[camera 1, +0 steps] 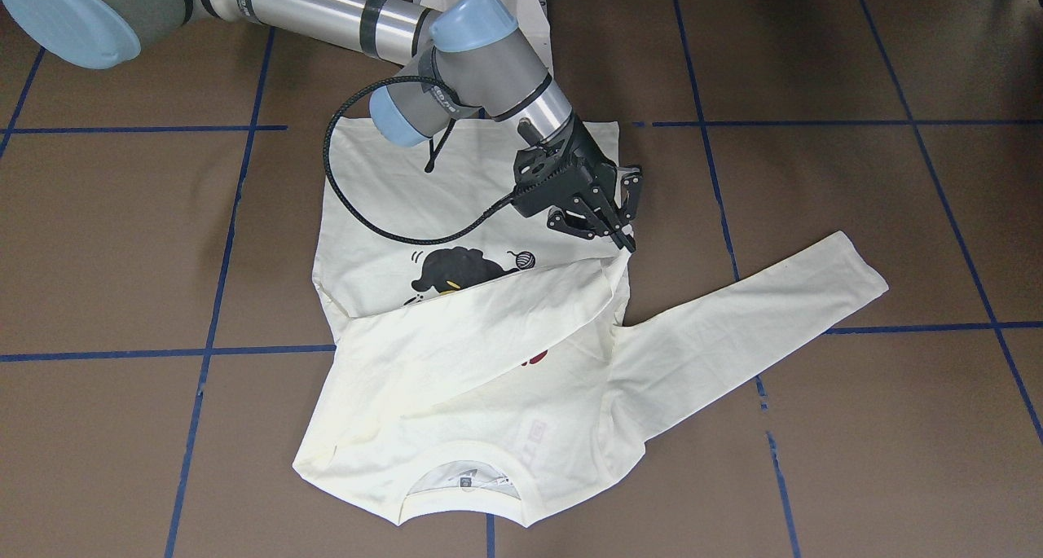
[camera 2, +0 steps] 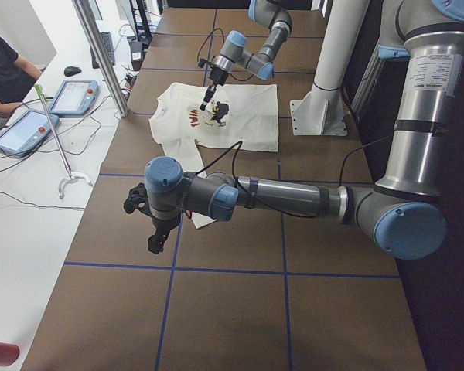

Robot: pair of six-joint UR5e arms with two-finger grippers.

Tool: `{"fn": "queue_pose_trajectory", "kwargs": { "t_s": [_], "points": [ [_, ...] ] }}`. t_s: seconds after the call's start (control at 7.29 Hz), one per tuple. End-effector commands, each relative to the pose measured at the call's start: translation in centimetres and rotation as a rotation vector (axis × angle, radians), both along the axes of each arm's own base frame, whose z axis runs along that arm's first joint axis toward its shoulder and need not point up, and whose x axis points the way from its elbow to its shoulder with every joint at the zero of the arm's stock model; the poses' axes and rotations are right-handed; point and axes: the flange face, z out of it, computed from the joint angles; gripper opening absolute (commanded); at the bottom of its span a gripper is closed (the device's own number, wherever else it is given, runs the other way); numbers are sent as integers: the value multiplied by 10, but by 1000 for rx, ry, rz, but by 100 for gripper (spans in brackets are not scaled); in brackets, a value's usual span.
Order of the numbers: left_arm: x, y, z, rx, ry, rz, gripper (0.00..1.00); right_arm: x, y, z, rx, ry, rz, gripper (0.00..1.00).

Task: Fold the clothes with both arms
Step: 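Carry the sleeve across the shirt body toward the left arm's side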

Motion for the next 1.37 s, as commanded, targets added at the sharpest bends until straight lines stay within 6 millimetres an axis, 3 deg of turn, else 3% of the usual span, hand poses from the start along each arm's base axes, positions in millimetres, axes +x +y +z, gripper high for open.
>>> {"fn": "queue_pose_trajectory", "kwargs": {
  "t_s": [0.0, 0.14, 0.27, 0.41, 0.69, 0.82, 0.96, 1.1, 1.23],
  "points": [
    [0, 0, 0, 0, 0, 0, 100, 1, 5, 13, 19, -37, 23, 0],
    [0, -1, -2, 3, 0, 0, 100, -10, 6, 21, 7, -12, 14, 27],
    [0, 0, -1, 2, 0, 0, 100, -29, 7, 28, -9, 17, 16, 97],
    [0, -1, -3, 5, 0, 0, 100, -41, 3, 13, -66, 39, 27, 99],
    [1, -4, -7, 24, 2, -4, 100, -47, -1, -18, -157, 98, 31, 99],
    [23, -9, -18, -17, 37, -84, 100, -46, -2, -18, -217, 157, 19, 99],
    [68, -10, -26, -54, 84, -156, 100, -20, -24, -15, -314, 271, -35, 99],
    [110, -10, -32, -71, 85, -213, 100, 20, -54, -1, -427, 357, -106, 100],
    [143, -4, -34, -111, 111, -240, 100, 69, -88, 26, -526, 411, -122, 100]
  ]
}}
